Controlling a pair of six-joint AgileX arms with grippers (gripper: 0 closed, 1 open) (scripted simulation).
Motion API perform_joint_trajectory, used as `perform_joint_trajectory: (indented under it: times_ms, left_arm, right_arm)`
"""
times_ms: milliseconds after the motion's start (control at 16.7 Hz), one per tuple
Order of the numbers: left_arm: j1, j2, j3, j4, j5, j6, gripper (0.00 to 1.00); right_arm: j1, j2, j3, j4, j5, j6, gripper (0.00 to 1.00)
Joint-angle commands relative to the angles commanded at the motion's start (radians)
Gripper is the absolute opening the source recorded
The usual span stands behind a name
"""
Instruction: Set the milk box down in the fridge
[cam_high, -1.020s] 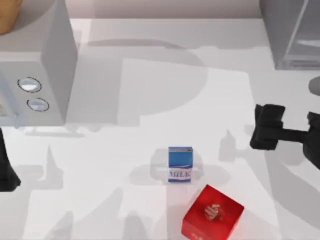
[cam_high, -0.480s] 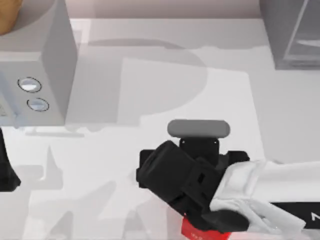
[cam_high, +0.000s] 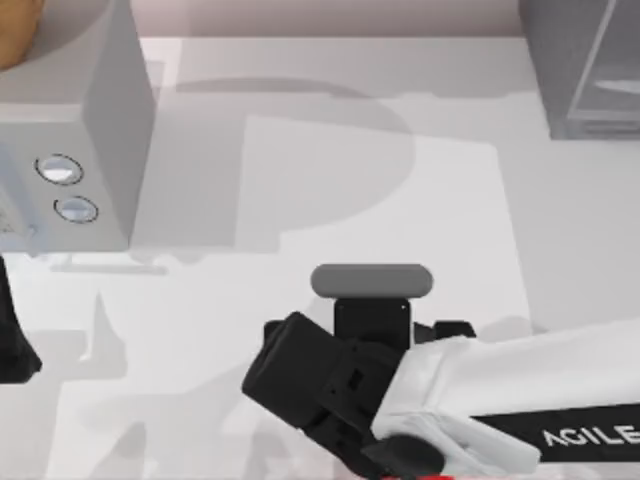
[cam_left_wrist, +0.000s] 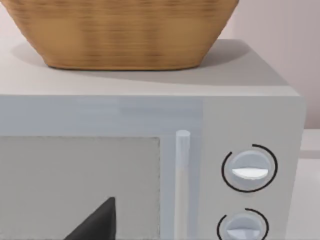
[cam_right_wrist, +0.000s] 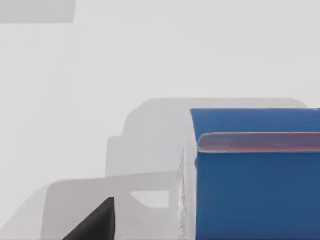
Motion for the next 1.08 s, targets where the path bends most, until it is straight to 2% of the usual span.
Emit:
perform_joint_trajectory:
  times_ms: [540, 780, 1080]
  left_arm:
    - [0.0, 0.0, 0.0, 0.0, 0.0, 0.0, 1.0]
    - [0.0, 0.0, 0.0, 0.0, 0.0, 0.0, 1.0]
    - [0.0, 0.0, 0.0, 0.0, 0.0, 0.0, 1.0]
  right_arm:
    - [-0.105, 0.052, 0.037, 0.097, -0.05, -0.12, 1.0]
    - [-0.104, 0.127, 0.028, 0.178, -0.049, -0.117, 1.0]
    - [-0.098, 0.136, 0.023, 0.188, -0.046, -0.112, 1.0]
